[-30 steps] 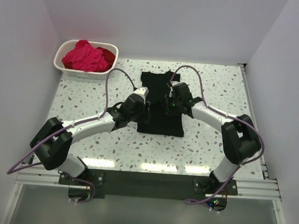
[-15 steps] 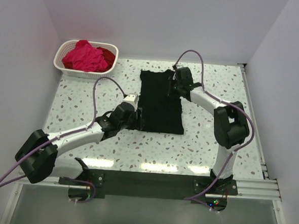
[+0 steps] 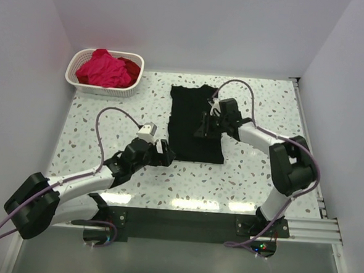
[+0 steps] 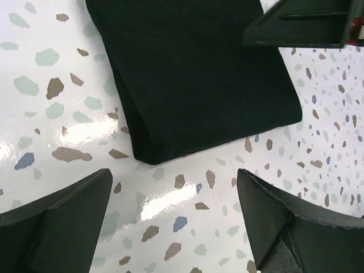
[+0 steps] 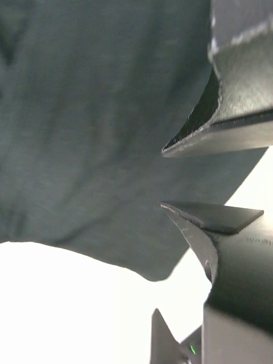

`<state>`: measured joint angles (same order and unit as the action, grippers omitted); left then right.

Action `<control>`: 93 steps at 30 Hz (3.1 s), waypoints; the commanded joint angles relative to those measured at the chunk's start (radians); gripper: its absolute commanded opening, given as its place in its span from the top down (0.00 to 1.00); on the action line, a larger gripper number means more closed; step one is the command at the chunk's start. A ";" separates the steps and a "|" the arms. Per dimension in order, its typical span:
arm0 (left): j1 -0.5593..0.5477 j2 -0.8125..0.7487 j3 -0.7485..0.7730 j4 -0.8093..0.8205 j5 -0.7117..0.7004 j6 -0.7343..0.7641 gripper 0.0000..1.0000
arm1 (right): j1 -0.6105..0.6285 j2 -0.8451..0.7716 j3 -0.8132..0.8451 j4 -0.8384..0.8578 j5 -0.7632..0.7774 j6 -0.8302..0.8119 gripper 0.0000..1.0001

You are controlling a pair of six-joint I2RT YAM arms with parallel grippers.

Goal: Fold and stack the t-shirts
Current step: Fold the tshirt

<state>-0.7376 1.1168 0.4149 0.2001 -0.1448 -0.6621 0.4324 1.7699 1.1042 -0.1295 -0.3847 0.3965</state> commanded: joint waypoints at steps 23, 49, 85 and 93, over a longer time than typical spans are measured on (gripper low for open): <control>0.152 0.359 0.005 0.548 0.399 -0.051 0.09 | 0.043 0.098 -0.103 0.516 -0.348 0.332 0.66; 0.170 0.448 0.036 0.568 0.462 -0.065 0.12 | 0.098 0.506 0.149 0.633 -0.447 0.466 0.81; 0.187 0.365 -0.083 0.330 0.614 -0.197 0.45 | 0.097 0.565 0.135 0.530 -0.349 0.364 0.95; 0.187 0.284 -0.034 0.134 0.534 -0.162 0.39 | 0.098 0.494 0.141 0.478 -0.344 0.335 0.94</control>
<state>-0.5507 1.4578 0.3538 0.4725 0.4164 -0.8585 0.5304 2.2776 1.2510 0.4522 -0.8280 0.8318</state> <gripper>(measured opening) 0.576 0.057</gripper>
